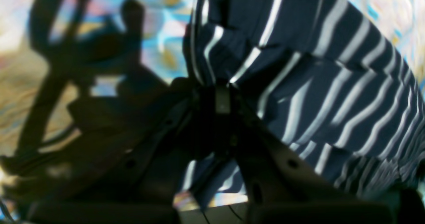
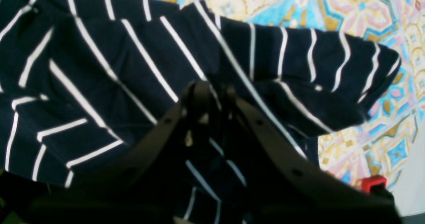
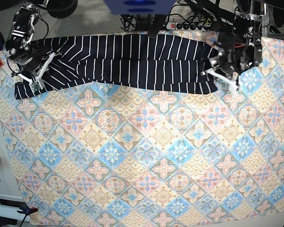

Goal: Fold the T-shirt properly
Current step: 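Fold the shirt end with the left gripper toward the right gripper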

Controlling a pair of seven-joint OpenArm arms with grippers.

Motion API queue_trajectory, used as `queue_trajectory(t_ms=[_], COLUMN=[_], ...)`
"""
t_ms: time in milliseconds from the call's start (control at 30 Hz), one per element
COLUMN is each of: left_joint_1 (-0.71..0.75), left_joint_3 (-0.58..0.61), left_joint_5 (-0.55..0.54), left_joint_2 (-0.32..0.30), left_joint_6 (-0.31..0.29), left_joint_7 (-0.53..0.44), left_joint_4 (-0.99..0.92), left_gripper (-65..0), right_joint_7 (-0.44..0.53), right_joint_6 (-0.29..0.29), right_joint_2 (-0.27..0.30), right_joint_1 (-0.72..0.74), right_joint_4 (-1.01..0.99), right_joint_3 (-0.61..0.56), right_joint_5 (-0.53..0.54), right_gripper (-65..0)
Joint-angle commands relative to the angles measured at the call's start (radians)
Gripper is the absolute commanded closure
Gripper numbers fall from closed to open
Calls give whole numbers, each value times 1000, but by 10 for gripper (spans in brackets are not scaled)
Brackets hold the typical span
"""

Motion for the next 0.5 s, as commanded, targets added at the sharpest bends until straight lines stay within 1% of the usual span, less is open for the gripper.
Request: queue_trajectory(t_ms=[0, 267, 400, 467], left_joint_1=[-3, -2, -2, -2], left_joint_3=[-32, -236, -341, -413], left_joint_5=[19, 21, 21, 21], left_joint_2=[-18, -18, -18, -18], left_joint_6=[7, 7, 5, 5], left_joint_7=[-12, -13, -13, -13], left_joint_4=[14, 14, 14, 14], left_gripper=[0, 0, 0, 0], right_joint_7=[9, 9, 9, 9], right_joint_6=[-4, -4, -4, -4], right_joint_2=[13, 13, 13, 13], right_joint_1=[1, -1, -2, -4], right_joint_4=[18, 37, 77, 97], right_joint_3=[-11, -126, -163, -177], right_joint_5=[5, 5, 5, 5], right_gripper=[-59, -59, -59, -58])
